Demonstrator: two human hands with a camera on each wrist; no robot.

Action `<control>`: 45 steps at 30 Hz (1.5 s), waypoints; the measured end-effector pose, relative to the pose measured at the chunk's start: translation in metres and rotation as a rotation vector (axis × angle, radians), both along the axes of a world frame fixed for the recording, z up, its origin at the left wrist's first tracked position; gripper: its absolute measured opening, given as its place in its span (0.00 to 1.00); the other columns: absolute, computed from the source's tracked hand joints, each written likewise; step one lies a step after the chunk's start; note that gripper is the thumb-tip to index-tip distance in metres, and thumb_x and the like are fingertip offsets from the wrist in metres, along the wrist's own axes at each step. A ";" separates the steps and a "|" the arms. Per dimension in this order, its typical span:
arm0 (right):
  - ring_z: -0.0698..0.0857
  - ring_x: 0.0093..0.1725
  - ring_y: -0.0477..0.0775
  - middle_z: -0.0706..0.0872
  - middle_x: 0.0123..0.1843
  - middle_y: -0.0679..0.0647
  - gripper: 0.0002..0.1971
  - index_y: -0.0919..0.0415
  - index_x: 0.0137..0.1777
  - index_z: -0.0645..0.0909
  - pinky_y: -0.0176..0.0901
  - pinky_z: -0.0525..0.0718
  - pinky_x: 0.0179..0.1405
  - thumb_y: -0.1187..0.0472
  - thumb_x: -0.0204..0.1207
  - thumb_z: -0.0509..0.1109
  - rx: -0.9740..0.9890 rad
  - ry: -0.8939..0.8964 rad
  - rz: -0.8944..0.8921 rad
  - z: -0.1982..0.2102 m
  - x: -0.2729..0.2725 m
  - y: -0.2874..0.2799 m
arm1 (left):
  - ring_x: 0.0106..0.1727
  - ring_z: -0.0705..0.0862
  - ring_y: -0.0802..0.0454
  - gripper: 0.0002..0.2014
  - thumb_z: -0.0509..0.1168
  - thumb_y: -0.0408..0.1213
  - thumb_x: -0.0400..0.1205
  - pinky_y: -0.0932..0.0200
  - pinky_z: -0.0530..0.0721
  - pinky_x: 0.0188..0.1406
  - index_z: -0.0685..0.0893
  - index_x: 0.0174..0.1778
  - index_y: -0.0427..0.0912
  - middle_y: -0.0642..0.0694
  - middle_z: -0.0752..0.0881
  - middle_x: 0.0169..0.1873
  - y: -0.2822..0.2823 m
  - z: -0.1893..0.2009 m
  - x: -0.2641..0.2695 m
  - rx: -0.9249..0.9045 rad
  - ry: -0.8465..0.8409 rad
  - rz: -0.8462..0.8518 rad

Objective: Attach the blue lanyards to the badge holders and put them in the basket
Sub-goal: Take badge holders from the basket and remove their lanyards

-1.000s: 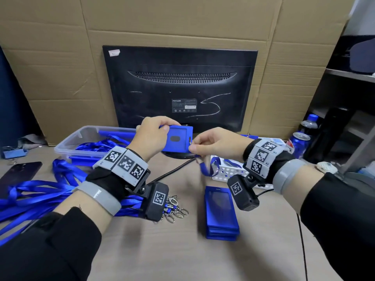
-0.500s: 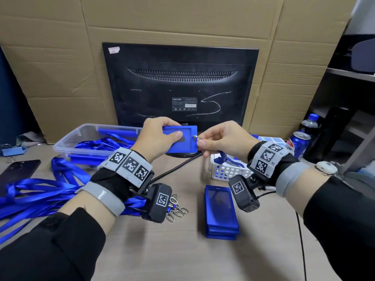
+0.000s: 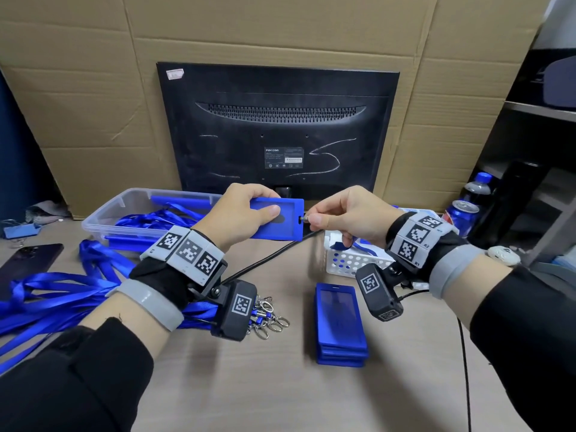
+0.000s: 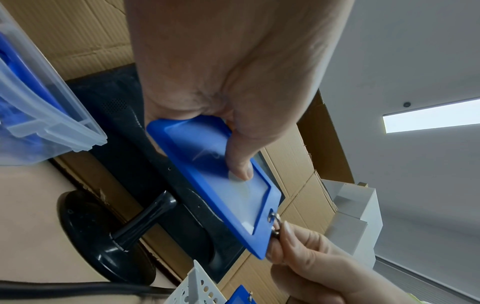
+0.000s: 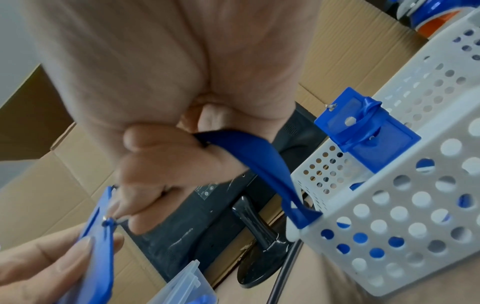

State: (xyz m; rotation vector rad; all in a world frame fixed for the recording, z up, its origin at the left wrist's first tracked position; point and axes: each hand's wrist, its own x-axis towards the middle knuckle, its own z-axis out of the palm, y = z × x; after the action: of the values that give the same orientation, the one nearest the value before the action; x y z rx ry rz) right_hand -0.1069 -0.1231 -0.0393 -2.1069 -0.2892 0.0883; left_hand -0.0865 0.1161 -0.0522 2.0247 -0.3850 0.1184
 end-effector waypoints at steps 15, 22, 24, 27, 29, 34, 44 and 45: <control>0.87 0.20 0.47 0.95 0.39 0.53 0.10 0.54 0.45 0.93 0.33 0.85 0.24 0.63 0.83 0.71 -0.386 -0.169 -0.198 0.015 0.000 0.022 | 0.46 0.90 0.52 0.05 0.74 0.38 0.84 0.65 0.80 0.36 0.89 0.45 0.54 0.43 0.88 0.56 -0.021 -0.004 0.002 0.096 -0.084 0.176; 0.86 0.22 0.49 0.90 0.29 0.53 0.15 0.54 0.54 0.93 0.38 0.86 0.24 0.67 0.85 0.65 -0.215 -0.066 -0.237 0.004 0.003 0.016 | 0.52 0.86 0.45 0.03 0.71 0.41 0.85 0.51 0.83 0.49 0.85 0.48 0.53 0.52 0.89 0.44 -0.028 0.002 -0.008 0.099 0.003 0.123; 0.83 0.22 0.48 0.94 0.40 0.49 0.12 0.55 0.60 0.90 0.39 0.83 0.22 0.64 0.87 0.65 -0.118 -0.069 -0.281 0.002 0.008 0.008 | 0.50 0.84 0.46 0.02 0.65 0.40 0.90 0.54 0.81 0.46 0.82 0.55 0.49 0.47 0.90 0.47 -0.026 0.004 -0.011 0.111 0.124 0.073; 0.71 0.25 0.50 0.92 0.38 0.41 0.15 0.54 0.58 0.91 0.39 0.72 0.23 0.47 0.88 0.66 -0.127 -0.074 -0.264 0.001 0.010 -0.003 | 0.49 0.83 0.49 0.04 0.59 0.36 0.93 0.57 0.78 0.42 0.79 0.59 0.46 0.45 0.88 0.55 -0.028 0.009 -0.018 0.118 0.296 -0.016; 0.69 0.28 0.50 0.86 0.32 0.37 0.19 0.50 0.54 0.92 0.39 0.70 0.25 0.37 0.85 0.68 -0.112 -0.053 -0.203 0.003 0.006 -0.006 | 0.46 0.85 0.53 0.08 0.58 0.33 0.93 0.59 0.81 0.41 0.80 0.54 0.49 0.48 0.88 0.51 -0.033 0.012 -0.024 0.103 0.345 -0.104; 0.71 0.34 0.54 0.84 0.35 0.44 0.08 0.47 0.48 0.93 0.41 0.71 0.26 0.45 0.82 0.77 -0.290 0.054 0.001 0.005 0.002 -0.019 | 0.43 0.87 0.51 0.09 0.62 0.28 0.89 0.60 0.84 0.41 0.86 0.52 0.44 0.47 0.91 0.43 -0.044 0.007 -0.035 0.114 0.550 -0.295; 0.78 0.33 0.53 0.85 0.37 0.54 0.10 0.43 0.52 0.93 0.39 0.76 0.27 0.43 0.74 0.81 -0.679 0.312 0.094 -0.014 -0.002 -0.024 | 0.33 0.93 0.49 0.04 0.73 0.27 0.85 0.58 0.94 0.34 0.87 0.54 0.36 0.38 0.93 0.36 -0.060 -0.024 -0.044 0.233 0.707 -0.271; 0.79 0.31 0.51 0.86 0.37 0.54 0.07 0.43 0.53 0.93 0.38 0.77 0.27 0.48 0.76 0.81 -0.671 0.266 0.071 -0.013 -0.002 -0.025 | 0.33 0.93 0.49 0.06 0.74 0.28 0.84 0.57 0.94 0.35 0.87 0.55 0.37 0.40 0.93 0.35 -0.061 -0.027 -0.043 0.235 0.704 -0.262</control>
State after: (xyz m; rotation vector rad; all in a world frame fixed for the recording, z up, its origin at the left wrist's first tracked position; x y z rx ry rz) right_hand -0.1093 -0.1485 -0.0526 -2.7062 -0.1859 0.5711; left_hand -0.1292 0.0546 -0.0788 2.0699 -0.2115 -0.8132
